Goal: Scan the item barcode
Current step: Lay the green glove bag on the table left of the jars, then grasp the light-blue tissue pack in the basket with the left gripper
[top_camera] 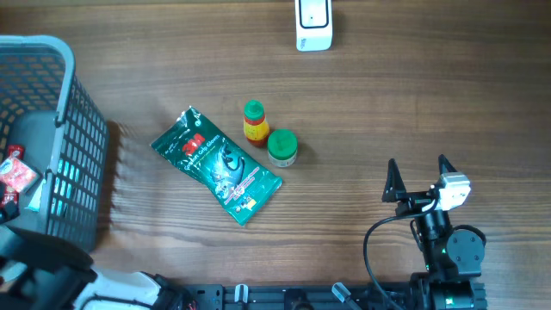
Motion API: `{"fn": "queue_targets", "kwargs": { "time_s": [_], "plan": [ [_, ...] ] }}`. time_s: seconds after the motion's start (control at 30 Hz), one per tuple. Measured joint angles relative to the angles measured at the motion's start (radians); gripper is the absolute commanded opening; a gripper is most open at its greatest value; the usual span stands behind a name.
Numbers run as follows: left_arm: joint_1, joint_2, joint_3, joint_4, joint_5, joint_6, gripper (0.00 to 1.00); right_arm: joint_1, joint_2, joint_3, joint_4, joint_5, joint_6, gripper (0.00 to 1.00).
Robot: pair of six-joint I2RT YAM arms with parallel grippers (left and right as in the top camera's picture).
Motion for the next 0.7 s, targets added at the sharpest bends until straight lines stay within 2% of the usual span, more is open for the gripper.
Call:
{"fn": "queue_targets", "kwargs": {
  "time_s": [0.1, 0.3, 0.5, 0.6, 0.7],
  "plan": [
    [-0.012, 0.071, -0.002, 0.021, -0.006, -0.03, 1.0, 0.0, 0.0, 0.0, 0.0, 0.0, 0.0, 1.0],
    [-0.121, 0.221, -0.004, 0.042, -0.08, -0.063, 1.0, 0.0, 0.0, 0.0, 0.0, 0.0, 0.0, 1.0],
    [-0.202, 0.308, -0.005, 0.048, -0.158, -0.167, 1.0, 0.0, 0.0, 0.0, 0.0, 0.0, 0.0, 1.0],
    [-0.208, 0.311, -0.051, 0.092, -0.203, -0.223, 1.0, 0.0, 0.0, 0.0, 0.0, 0.0, 0.0, 1.0],
    [-0.208, 0.313, -0.162, 0.208, -0.222, -0.246, 1.0, 0.0, 0.0, 0.0, 0.0, 0.0, 0.0, 1.0]
  ]
}}
